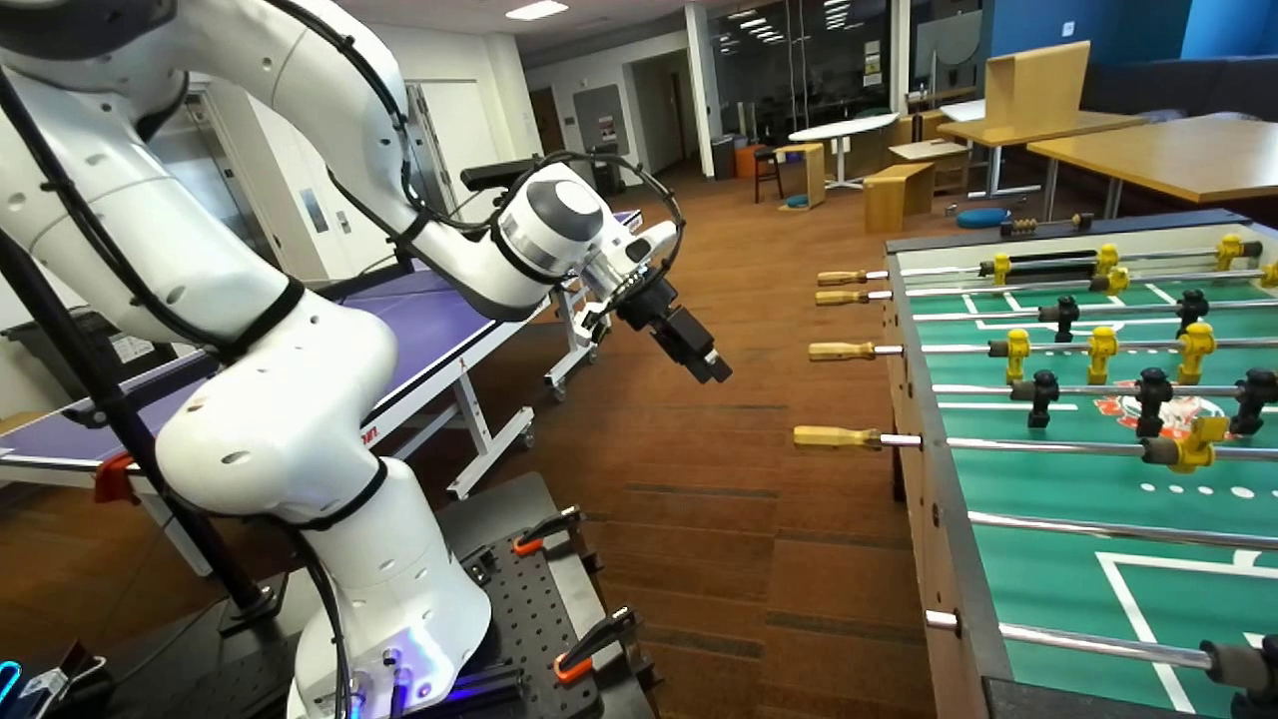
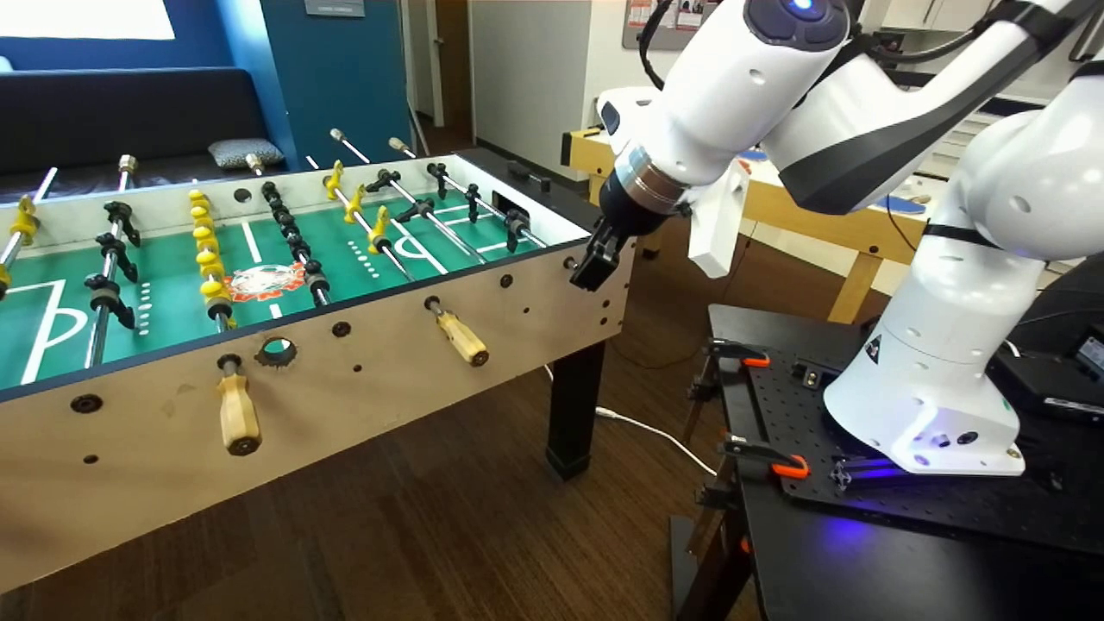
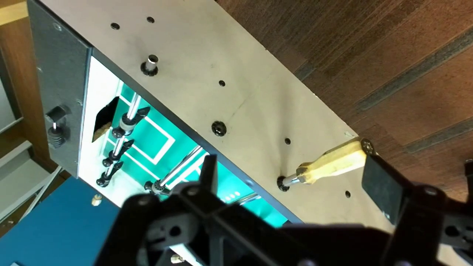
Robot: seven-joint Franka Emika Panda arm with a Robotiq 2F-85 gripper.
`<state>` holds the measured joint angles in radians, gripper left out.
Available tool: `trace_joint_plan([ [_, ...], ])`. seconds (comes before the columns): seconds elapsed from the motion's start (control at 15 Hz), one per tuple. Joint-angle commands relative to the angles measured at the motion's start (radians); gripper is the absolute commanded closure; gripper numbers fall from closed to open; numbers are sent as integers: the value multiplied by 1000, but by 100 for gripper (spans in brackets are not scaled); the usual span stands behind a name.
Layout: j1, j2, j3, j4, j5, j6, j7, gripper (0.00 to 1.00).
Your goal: Turn the first wooden handle to the left
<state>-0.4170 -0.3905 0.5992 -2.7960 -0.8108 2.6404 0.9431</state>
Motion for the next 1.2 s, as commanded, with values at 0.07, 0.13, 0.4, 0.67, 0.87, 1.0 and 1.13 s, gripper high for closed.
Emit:
trace_joint_plan([
  [0.07,-25,3,38,18,-45,-40,34,0],
  [0.13,-38,32,82,41,-93,-86,40,0],
  [0.4,-88,141,249,88,-289,-257,86,0],
  [0.67,-161,296,419,110,-573,-517,239,0],
  [0.87,-187,451,474,110,-757,-743,374,0],
  [1.0,29,564,253,108,-860,-878,447,0],
  [1.13,141,656,119,129,-952,-927,522,0],
])
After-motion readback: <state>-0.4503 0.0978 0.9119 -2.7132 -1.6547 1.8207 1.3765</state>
